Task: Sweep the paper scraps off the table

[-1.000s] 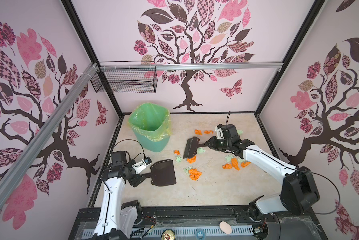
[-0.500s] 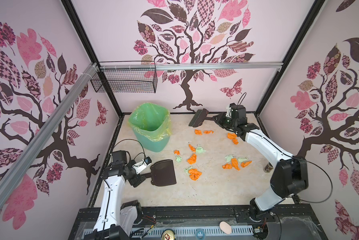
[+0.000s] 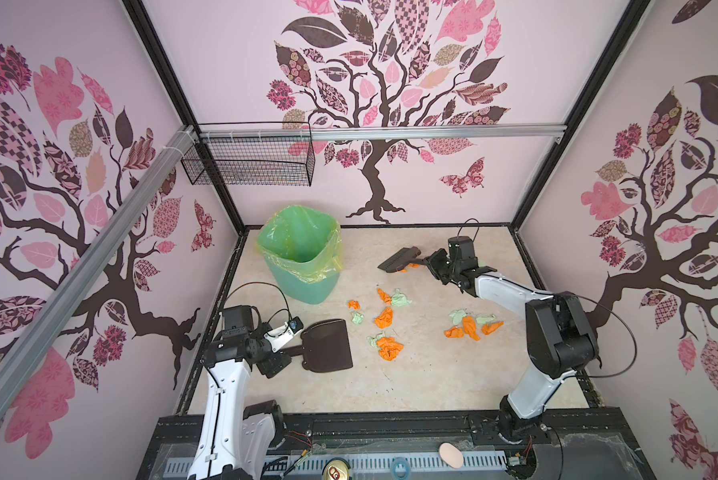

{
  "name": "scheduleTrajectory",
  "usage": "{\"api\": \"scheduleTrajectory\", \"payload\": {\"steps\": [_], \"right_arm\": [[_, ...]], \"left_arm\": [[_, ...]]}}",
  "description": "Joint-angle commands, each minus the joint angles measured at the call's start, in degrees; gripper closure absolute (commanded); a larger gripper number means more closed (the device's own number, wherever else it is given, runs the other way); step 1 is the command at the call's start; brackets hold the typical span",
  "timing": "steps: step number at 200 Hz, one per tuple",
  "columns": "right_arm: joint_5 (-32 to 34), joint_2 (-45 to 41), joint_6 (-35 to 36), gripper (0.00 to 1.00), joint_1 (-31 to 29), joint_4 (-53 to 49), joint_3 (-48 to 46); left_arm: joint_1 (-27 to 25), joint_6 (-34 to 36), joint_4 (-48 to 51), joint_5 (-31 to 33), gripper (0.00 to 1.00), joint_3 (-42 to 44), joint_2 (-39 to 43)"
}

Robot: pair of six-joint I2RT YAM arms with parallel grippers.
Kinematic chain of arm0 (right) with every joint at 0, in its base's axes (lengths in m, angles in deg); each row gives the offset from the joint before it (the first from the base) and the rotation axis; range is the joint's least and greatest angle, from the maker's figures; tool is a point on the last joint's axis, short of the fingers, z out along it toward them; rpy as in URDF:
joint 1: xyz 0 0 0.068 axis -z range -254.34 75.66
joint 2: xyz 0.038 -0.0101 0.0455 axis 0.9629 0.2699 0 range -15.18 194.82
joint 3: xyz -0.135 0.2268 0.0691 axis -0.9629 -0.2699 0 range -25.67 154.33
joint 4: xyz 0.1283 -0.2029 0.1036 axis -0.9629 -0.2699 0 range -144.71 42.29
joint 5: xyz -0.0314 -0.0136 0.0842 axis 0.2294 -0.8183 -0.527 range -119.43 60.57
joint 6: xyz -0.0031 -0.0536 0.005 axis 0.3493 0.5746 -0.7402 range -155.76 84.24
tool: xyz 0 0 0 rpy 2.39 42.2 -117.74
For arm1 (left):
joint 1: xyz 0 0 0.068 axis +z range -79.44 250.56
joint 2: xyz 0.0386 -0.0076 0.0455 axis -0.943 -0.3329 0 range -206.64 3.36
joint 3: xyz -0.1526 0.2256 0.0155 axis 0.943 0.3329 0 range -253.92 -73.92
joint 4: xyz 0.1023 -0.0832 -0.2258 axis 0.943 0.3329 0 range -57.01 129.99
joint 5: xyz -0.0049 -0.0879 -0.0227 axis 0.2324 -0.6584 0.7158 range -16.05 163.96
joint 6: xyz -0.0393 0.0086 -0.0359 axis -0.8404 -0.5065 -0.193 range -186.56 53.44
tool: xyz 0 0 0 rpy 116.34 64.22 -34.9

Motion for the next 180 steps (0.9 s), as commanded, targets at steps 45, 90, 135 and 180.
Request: {"api": "scheduleTrajectory", "payload": {"steps": [45,90,135,180], "right_arm": [[-3.61,-20.98,3.87,1.0,0.13,-4.75,-16.67],[-7.54,-26.44,18.72,1.0,-0.01,-20.3,1.21],[3.03,-16.8,47.27,1.0,-0.14,-48.73,31.77],[20.91,-11.35,58.21,1.0,-0.05,-55.29,38.81]], "left_arm": [[0.3,-0.24,-1.65,-1.61,0.16,0.92,-2.39],[0.51,2.83,-2.08,2.2,0.18,0.78,-3.11],[9.05,11.76,2.61,0.37,0.15,-4.96,-10.37],[12.65,17.49,0.02,-1.61,0.11,-2.99,-15.23]]}}
